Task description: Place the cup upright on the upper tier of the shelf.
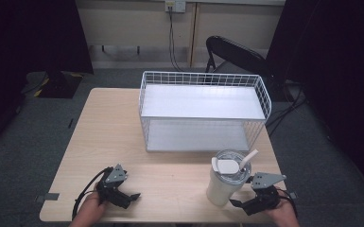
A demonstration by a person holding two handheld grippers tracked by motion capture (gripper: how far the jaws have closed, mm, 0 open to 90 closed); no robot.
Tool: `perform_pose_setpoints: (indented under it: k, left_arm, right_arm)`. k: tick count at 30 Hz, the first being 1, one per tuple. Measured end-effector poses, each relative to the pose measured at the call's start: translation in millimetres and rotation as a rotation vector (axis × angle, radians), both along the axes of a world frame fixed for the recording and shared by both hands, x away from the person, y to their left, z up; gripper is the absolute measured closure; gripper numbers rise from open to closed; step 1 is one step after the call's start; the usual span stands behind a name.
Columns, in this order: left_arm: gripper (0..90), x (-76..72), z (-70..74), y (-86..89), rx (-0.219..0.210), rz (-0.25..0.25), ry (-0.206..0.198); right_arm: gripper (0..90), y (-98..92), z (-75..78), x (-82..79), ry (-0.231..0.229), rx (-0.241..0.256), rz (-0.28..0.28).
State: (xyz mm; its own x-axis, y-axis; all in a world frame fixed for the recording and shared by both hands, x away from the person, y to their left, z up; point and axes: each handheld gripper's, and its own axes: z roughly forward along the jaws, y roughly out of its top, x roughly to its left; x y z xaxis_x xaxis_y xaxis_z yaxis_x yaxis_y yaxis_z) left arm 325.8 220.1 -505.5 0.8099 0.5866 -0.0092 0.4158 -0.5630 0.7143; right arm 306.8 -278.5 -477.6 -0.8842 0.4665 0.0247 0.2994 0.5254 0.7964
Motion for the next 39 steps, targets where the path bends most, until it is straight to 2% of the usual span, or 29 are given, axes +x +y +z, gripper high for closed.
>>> perform_pose_setpoints:
  k: [7, 8, 14, 23, 32, 39]
  left_arm:
    - [0.0, 0.2, -0.1, -0.1, 0.000, 0.000, -0.001]
    - [0.0, 0.2, -0.1, -0.2, -0.001, 0.000, -0.001]
    - [0.0, 0.2, -0.1, -0.2, -0.001, 0.000, -0.001]
    - [0.0, 0.2, -0.2, -0.2, -0.001, 0.000, -0.001]
    - [0.0, 0.3, -0.1, -0.1, 0.000, -0.001, -0.001]
    - [0.0, 0.3, -0.1, -0.2, 0.000, 0.000, -0.001]
  right_arm:
    - [13.1, 5.9, 6.8, -2.5, -0.001, 0.019, 0.006]
    - [14.1, 5.0, 8.7, -2.3, 0.005, 0.041, 0.011]
    - [13.9, 2.4, 16.3, -1.9, 0.010, 0.076, 0.013]
    - [13.7, 2.6, 21.1, -2.4, 0.027, 0.110, 0.030]
    - [11.5, 7.0, 25.9, -0.3, 0.040, 0.198, 0.024]
    - [9.9, 14.5, 25.4, 2.9, 0.038, 0.231, 0.033]
